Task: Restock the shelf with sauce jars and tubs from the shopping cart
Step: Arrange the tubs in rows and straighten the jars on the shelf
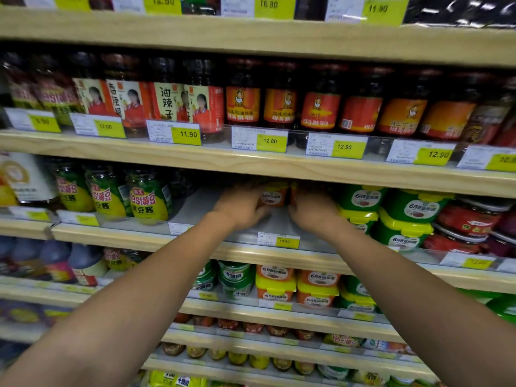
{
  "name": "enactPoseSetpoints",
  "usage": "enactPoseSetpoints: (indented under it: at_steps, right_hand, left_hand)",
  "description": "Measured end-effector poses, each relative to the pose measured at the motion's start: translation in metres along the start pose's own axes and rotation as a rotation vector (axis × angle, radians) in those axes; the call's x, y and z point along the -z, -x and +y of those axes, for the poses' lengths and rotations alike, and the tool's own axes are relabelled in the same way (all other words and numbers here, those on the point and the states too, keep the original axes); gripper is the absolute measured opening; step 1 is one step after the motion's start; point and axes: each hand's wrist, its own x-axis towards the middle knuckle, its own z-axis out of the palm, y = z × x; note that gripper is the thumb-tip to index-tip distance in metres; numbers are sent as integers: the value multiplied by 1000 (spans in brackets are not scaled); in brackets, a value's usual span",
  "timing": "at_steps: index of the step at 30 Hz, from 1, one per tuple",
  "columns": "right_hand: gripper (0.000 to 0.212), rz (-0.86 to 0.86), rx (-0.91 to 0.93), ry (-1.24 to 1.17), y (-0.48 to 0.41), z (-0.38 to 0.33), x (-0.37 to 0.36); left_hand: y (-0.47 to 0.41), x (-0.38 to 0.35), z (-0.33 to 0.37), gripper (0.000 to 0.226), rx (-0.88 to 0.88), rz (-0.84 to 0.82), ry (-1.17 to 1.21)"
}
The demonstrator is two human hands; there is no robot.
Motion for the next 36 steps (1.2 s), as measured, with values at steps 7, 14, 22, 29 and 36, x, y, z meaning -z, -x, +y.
enactPoseSetpoints:
  at_steps: [7,14,22,29,36]
  right_hand:
    - [62,96,25,0,64,-7,21]
    - [74,133,38,39,148,-7,40]
    - [79,142,-94,26,284,29,45]
    - [77,111,-295,72,403,100,48]
    - [78,186,-586,42,527,179,69]
  left_hand:
    - [58,5,3,82,-53,66,-64]
    - [136,7,16,77,-169,52,-65]
    - [203,0,69,76,-359,118,21]
    - [224,-43,161,79,-503,18,118]
    - [236,-68,285,81,-618,-65,251]
